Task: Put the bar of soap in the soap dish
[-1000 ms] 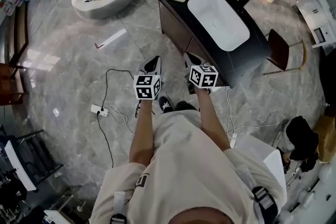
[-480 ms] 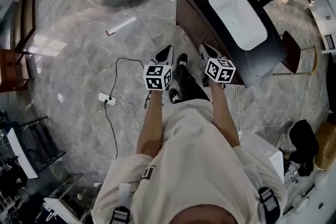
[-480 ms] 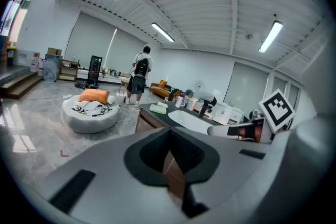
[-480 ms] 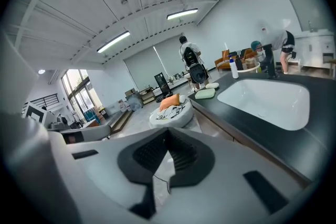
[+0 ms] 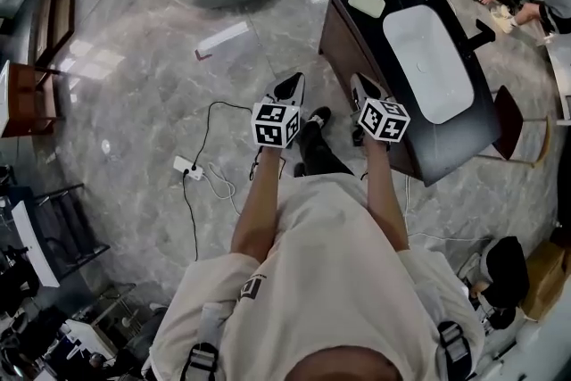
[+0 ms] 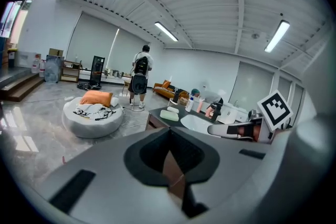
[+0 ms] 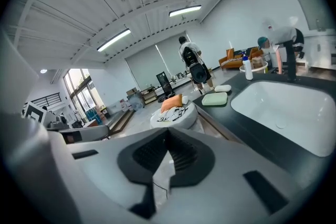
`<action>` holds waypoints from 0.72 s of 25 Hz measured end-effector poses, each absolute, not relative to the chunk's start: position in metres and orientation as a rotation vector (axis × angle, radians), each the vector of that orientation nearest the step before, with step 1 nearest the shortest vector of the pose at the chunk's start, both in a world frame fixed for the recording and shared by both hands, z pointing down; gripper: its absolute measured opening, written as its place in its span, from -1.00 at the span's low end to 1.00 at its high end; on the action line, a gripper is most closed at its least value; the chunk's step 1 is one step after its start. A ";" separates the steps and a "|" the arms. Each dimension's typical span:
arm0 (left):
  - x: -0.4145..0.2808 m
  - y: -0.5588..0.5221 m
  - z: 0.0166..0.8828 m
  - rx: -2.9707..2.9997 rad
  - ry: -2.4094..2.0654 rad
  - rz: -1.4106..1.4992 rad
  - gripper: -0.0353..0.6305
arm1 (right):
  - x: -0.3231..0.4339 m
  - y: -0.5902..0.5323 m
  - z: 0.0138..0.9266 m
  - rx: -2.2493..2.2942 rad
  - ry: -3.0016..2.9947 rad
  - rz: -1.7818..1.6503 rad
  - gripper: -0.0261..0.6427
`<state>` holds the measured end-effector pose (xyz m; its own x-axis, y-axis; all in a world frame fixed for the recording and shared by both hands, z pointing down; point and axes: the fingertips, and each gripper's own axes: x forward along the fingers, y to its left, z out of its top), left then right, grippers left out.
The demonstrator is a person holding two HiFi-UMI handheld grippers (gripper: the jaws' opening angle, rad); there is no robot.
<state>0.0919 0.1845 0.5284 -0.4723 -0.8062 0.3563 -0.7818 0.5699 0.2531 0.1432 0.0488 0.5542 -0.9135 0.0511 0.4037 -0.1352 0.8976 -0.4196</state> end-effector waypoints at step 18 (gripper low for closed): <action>-0.046 0.107 0.516 1.303 -2.357 -0.011 -0.88 | 0.010 -0.032 0.547 0.092 -2.663 0.702 -0.91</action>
<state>-0.0457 0.1066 0.5161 -0.4561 -0.8070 0.3753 -0.8033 0.5547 0.2166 0.0097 -0.0320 0.5466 -0.9245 0.0340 0.3798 -0.1577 0.8728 -0.4620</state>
